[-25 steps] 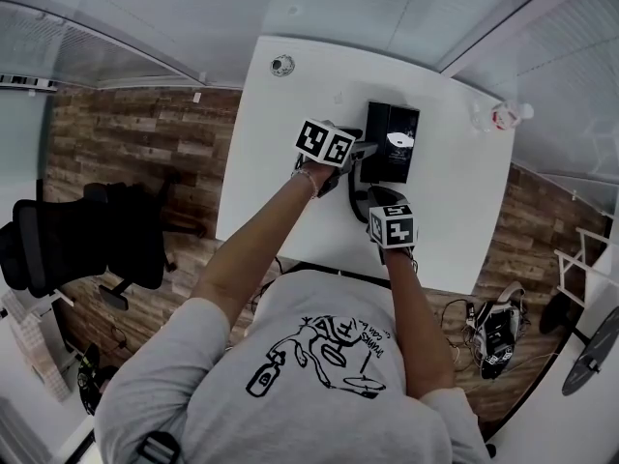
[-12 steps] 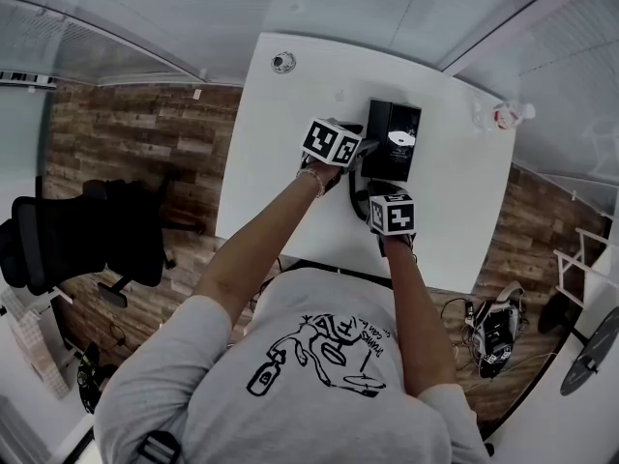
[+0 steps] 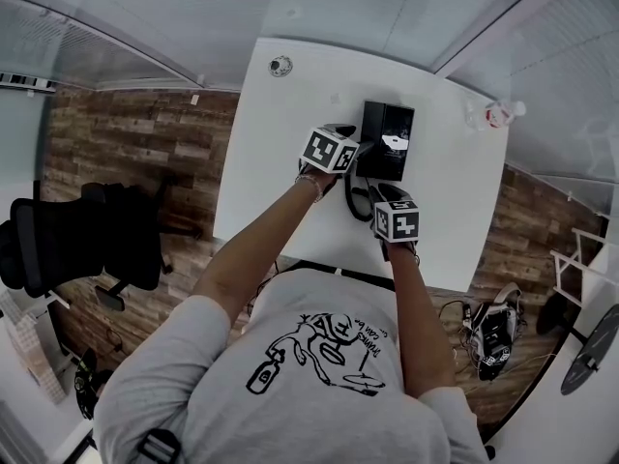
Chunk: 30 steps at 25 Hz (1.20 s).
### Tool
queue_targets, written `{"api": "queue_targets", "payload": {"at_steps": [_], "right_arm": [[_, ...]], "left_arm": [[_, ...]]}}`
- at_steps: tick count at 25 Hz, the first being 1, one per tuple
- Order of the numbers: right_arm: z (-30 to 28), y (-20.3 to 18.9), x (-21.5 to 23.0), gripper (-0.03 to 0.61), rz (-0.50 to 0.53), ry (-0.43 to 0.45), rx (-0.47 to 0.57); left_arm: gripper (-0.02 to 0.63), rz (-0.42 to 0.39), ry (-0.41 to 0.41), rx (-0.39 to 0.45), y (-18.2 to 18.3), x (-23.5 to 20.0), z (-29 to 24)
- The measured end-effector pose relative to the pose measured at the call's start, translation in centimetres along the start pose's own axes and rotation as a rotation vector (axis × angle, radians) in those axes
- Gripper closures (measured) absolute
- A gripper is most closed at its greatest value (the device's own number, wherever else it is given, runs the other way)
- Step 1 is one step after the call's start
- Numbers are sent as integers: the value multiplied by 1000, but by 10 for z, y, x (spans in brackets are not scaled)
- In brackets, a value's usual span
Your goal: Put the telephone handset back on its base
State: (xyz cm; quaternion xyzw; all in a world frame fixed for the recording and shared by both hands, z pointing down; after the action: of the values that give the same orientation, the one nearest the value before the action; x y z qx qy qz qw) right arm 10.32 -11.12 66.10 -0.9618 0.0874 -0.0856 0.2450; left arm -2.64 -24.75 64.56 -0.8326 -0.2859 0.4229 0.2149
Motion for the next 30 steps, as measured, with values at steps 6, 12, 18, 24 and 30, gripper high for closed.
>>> {"api": "queue_targets", "payload": {"at_steps": [6, 12, 18, 24, 30], "right_arm": [[39, -4, 19, 526, -12, -38, 140], [93, 12, 34, 527, -7, -50, 304], [158, 29, 38, 528, 38, -41, 465], [224, 41, 37, 528, 91, -12, 600], [288, 50, 40, 528, 127, 18, 713]], "left_arm": [[387, -4, 65, 115, -18, 21, 30], [388, -40, 53, 228, -34, 64, 70], [399, -110, 81, 372, -30, 123, 105], [420, -171, 95, 485, -19, 187, 131], [453, -253, 132, 577, -3, 246, 157]]}}
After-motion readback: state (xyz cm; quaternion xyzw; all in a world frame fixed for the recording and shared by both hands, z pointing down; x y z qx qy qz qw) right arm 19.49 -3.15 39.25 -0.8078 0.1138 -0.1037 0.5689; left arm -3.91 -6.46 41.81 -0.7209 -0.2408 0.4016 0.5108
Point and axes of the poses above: the fingertips, and each gripper's own axes: z backward along the fingers, x to its right, y out of its top, the point moved 9 cm from there along z, backward along the fingers, and after that the axes turned 12 degrees about -y, right-handed, at the moved point
